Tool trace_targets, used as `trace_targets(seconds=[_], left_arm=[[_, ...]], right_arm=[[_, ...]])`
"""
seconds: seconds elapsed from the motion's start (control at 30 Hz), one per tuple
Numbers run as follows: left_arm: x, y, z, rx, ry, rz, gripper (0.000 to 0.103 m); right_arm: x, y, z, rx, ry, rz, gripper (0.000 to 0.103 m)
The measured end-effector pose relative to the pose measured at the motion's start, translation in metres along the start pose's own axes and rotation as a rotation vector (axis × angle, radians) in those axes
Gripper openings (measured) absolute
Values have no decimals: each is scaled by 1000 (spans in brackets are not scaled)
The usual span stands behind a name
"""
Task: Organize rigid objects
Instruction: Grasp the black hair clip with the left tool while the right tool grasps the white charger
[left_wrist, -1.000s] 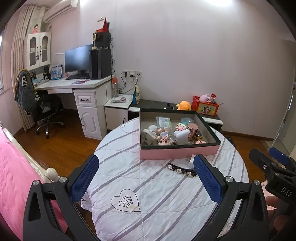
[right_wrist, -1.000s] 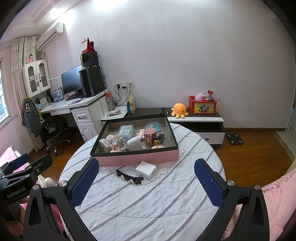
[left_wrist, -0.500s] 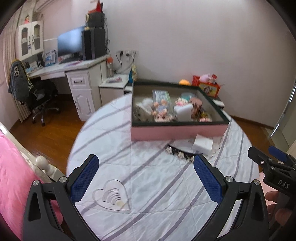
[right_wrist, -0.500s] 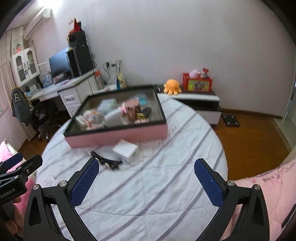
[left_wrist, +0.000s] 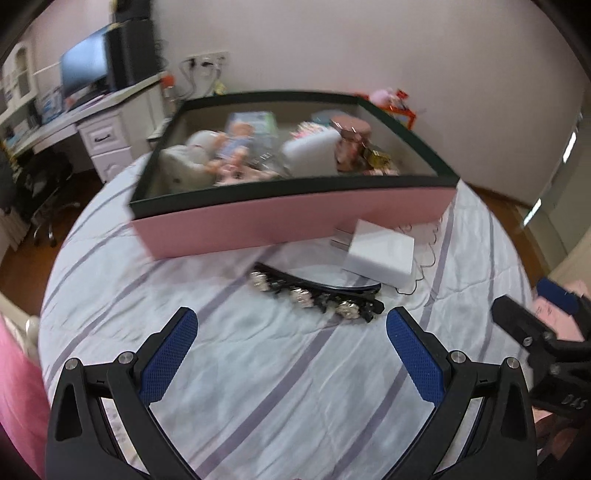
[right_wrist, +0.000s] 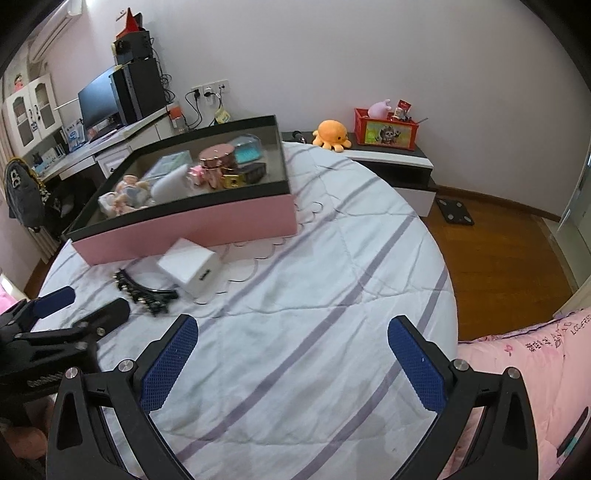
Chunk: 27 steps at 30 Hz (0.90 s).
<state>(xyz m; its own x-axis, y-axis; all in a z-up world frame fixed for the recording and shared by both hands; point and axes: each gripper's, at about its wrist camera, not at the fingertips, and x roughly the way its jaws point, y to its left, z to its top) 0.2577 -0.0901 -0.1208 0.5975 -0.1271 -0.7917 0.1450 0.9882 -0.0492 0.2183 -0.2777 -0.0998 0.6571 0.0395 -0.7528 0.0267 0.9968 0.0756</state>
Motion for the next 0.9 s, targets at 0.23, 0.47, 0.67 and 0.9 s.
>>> trace_targets(seconds=[0.23,0.47,0.67,0.9], left_arm=[[39,-9,15,35,56,-10,103],[42,-6,16,52,44,-44,97],[26,17,4,18,29,-74,97],[4,55,-9,-15,-2,19,97]], right_arm=[[15,-16,2,31,20,-4,103],[28,-8,7,20,36,19,103],[36,14,13,-27,40,60,103],[58,53,22,-123,59,151,103]])
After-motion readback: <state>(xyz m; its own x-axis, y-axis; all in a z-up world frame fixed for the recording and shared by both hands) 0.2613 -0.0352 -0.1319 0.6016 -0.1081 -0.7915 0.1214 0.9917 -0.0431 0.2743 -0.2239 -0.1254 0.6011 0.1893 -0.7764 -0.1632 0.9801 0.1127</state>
